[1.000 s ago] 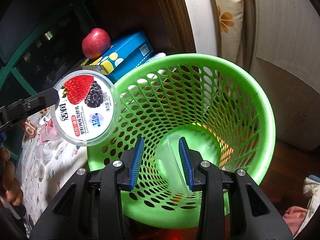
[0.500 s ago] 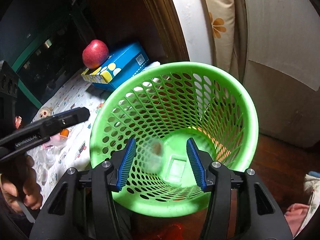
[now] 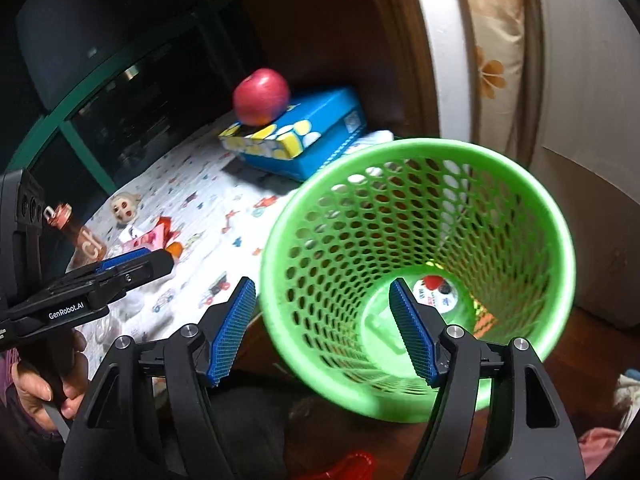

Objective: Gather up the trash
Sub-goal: 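Move both grippers back toward the trash on the bed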

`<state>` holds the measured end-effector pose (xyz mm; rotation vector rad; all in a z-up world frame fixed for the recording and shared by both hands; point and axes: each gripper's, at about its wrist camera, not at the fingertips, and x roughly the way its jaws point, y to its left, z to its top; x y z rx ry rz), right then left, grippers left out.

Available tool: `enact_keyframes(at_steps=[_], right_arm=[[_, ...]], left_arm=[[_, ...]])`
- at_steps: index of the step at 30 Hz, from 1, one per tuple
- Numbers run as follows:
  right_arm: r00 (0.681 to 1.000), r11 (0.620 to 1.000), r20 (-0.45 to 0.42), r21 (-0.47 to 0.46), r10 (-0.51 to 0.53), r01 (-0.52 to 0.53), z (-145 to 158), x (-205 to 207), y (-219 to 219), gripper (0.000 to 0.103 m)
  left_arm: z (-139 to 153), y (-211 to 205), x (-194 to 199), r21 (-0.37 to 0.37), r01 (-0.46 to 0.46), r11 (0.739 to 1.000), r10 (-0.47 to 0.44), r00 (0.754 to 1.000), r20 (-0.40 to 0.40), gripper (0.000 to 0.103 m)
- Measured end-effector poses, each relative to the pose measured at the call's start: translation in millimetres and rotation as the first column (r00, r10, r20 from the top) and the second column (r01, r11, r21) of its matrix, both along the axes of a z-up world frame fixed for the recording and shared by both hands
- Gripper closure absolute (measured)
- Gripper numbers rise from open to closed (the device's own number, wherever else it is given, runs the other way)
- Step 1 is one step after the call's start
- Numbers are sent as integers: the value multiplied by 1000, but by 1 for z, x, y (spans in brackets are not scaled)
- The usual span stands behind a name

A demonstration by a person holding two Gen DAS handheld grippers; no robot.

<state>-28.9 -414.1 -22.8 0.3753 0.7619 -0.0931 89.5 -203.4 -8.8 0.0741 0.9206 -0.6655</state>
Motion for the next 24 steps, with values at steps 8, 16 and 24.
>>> enact_keyframes(at_steps=[8,16,24], right_arm=[[993,993,-10,0,118,-118,-3,28,54,31],[974,974,-13,2,228,-228,-4,55,105,29],[950,950,-24,-2,312,-312,-6,72,148,29]], left_arm=[[-9,94,11,49,-189,981,188,982,11,32],[-29,182,17,121,-355,927,356,934,16,26],[-60,234,19,176,-391,903,401,916,-24,17]])
